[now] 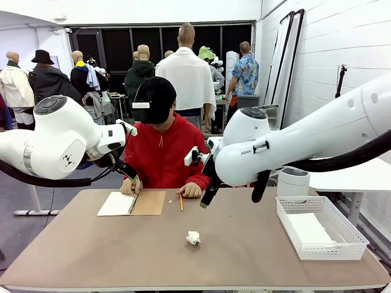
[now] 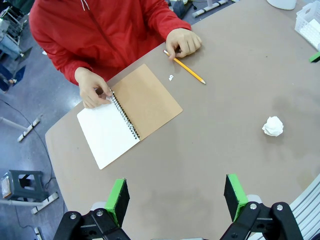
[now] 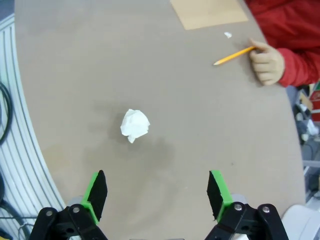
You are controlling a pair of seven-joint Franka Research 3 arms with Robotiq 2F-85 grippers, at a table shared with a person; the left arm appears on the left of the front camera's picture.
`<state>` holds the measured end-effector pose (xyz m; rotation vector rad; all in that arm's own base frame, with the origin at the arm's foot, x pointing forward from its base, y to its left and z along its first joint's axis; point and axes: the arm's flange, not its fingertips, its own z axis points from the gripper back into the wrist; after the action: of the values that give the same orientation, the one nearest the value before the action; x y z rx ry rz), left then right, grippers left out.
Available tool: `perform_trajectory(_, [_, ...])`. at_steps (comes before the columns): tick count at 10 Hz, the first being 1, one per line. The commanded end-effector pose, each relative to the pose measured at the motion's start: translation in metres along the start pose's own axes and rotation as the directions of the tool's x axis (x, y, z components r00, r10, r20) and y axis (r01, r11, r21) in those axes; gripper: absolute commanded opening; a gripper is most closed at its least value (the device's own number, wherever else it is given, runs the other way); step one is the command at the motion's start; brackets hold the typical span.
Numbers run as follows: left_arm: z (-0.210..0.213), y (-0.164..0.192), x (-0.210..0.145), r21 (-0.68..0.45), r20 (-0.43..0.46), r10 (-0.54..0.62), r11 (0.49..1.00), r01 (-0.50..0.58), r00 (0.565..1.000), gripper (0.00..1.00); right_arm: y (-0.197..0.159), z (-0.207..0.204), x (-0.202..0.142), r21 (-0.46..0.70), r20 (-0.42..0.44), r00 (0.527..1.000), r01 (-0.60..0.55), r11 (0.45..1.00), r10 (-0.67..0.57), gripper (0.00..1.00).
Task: Sort the paper based on its condition.
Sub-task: If a person hands you a paper, place it in the Organizing basket , and if it's crumpled, put it in the Trash can.
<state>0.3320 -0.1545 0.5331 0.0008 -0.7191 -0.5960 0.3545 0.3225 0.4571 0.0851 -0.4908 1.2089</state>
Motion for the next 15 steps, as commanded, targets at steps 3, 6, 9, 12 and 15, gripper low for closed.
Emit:
perform_trajectory(3, [0.0,0.0,0.0,0.002,-0.002,-0.001,1.0,0.001,1.0,1.0,0.003,-0.045,0.02,0.133,-0.071,0.996,-0.048,0.99,0.058,1.0])
perform_trajectory(6, [0.0,0.0,0.0,0.002,-0.002,-0.001,1.0,0.001,1.0,1.0,0.012,-0.076,0.022,0.175,-0.096,0.991,-0.079,0.981,0.097,1.0])
perform_trajectory(9, [0.0,0.0,0.0,0.002,-0.002,-0.001,1.0,0.001,1.0,1.0,0.015,-0.101,0.019,0.203,-0.106,0.987,-0.098,0.974,0.122,1.0])
perform_trajectory(12, [0.0,0.0,0.0,0.002,-0.002,-0.001,1.0,0.001,1.0,1.0,0.014,-0.119,0.014,0.21,-0.103,0.985,-0.117,0.971,0.141,1.0])
perform_trajectory(15, [0.0,0.0,0.0,0.002,-0.002,-0.001,1.0,0.001,1.0,1.0,0.009,-0.135,0.012,0.182,-0.116,0.984,-0.109,0.977,0.131,1.0])
